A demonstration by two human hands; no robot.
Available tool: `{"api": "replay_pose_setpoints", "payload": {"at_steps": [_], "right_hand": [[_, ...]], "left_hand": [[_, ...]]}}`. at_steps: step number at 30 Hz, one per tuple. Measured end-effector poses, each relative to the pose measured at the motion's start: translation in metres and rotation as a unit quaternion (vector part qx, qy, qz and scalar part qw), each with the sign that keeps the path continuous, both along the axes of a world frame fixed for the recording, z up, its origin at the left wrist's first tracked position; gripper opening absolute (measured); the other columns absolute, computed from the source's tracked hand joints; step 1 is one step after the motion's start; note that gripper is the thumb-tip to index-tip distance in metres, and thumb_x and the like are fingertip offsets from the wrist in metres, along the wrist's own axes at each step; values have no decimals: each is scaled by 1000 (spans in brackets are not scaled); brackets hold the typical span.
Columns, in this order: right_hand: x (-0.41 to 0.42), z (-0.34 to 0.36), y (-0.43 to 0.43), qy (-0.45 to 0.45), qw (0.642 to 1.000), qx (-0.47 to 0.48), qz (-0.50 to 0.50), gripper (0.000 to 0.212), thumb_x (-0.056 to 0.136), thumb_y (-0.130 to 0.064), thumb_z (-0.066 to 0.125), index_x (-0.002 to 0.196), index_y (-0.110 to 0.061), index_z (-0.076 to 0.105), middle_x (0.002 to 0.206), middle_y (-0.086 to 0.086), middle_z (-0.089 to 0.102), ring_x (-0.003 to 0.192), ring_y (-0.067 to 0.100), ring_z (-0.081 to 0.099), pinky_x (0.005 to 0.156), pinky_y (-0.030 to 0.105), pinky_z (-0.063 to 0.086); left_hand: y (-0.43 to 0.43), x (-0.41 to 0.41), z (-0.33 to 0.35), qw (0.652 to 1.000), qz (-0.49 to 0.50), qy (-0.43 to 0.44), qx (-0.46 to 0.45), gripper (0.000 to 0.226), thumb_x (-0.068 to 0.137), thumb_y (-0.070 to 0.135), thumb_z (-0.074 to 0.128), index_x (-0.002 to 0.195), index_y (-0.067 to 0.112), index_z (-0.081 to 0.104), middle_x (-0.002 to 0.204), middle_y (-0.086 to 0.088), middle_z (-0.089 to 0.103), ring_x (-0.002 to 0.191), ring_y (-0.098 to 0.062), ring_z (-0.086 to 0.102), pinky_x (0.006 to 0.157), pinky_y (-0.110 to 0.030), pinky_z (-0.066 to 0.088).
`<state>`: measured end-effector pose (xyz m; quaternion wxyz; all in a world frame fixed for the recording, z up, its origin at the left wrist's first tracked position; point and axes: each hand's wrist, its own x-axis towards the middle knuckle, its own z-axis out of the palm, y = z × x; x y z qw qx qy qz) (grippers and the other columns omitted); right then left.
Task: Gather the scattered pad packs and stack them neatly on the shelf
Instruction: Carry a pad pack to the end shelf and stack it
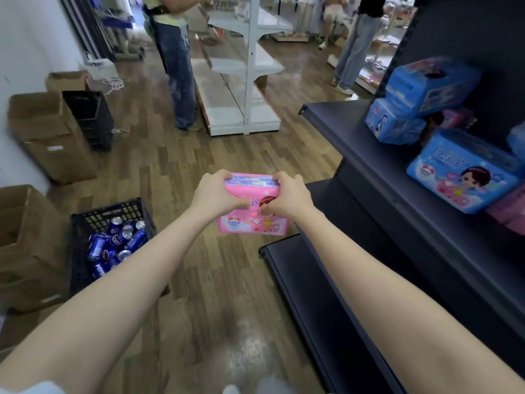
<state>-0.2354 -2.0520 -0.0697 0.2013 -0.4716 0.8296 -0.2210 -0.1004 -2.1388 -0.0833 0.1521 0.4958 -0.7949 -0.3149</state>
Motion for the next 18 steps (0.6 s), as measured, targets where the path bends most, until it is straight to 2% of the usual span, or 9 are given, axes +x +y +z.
{"api": "replay_pose_setpoints", "payload": {"at_steps": [7, 18], "right_hand": [[-2, -6, -23, -2, 1000, 13, -15, 73, 65, -26, 82, 126, -16, 44, 107, 3, 33, 101, 27, 53, 85, 32, 46], [-41, -2, -82, -8, 1000, -8, -26, 68, 68, -25, 81, 124, -17, 44, 119, 8, 38, 101, 26, 55, 86, 34, 50]], "left_hand": [[-22, -3, -6, 1000, 2, 13, 2, 78, 64, 32, 82, 132, 17, 47, 127, -11, 48, 115, -23, 49, 86, -26, 37], [-79, -43, 0, 999, 1, 33, 3, 75, 67, 30, 81, 132, 18, 47, 126, -9, 49, 113, -22, 49, 84, -26, 37]]}}
